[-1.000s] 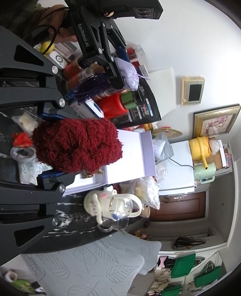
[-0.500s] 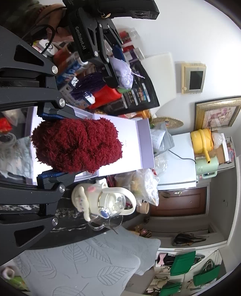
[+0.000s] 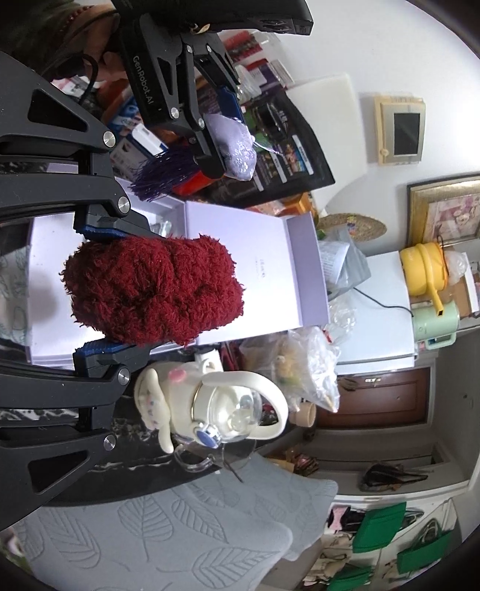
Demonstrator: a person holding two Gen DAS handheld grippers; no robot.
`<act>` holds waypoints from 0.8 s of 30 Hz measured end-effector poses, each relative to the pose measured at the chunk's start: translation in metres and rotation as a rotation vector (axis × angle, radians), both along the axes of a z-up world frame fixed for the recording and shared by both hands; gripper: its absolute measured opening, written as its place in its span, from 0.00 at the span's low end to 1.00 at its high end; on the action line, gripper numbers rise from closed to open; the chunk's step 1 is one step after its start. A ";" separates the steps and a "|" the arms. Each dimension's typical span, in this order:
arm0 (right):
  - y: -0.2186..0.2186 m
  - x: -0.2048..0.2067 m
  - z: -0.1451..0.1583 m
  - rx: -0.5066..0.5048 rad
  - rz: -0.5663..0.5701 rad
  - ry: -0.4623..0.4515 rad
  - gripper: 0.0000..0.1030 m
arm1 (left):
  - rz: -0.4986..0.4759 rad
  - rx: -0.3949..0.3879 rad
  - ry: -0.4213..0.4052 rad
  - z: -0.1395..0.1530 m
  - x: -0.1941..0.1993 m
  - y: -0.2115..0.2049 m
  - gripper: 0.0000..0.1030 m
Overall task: Organize soft objects
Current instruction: 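Carry the pouch with the left tool while the right tool carries the scrunchie over the gift box, then lower the pouch and scrunchie into the gift box and open both tools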
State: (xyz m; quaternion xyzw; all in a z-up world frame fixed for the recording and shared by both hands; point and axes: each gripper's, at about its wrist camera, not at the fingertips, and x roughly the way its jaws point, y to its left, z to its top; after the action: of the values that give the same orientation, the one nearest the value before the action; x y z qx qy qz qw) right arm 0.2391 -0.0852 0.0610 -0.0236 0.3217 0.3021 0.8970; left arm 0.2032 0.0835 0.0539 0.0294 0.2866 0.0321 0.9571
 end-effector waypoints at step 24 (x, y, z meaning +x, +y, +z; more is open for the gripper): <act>0.013 0.032 -0.043 -0.043 -0.010 0.081 0.40 | 0.028 0.032 0.123 -0.047 0.042 -0.013 0.69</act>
State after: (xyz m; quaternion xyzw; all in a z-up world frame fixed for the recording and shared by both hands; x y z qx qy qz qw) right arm 0.2716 -0.0726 0.0183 -0.0290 0.3644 0.2915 0.8840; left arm 0.2451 0.0706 0.0073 0.0428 0.3446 0.0482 0.9365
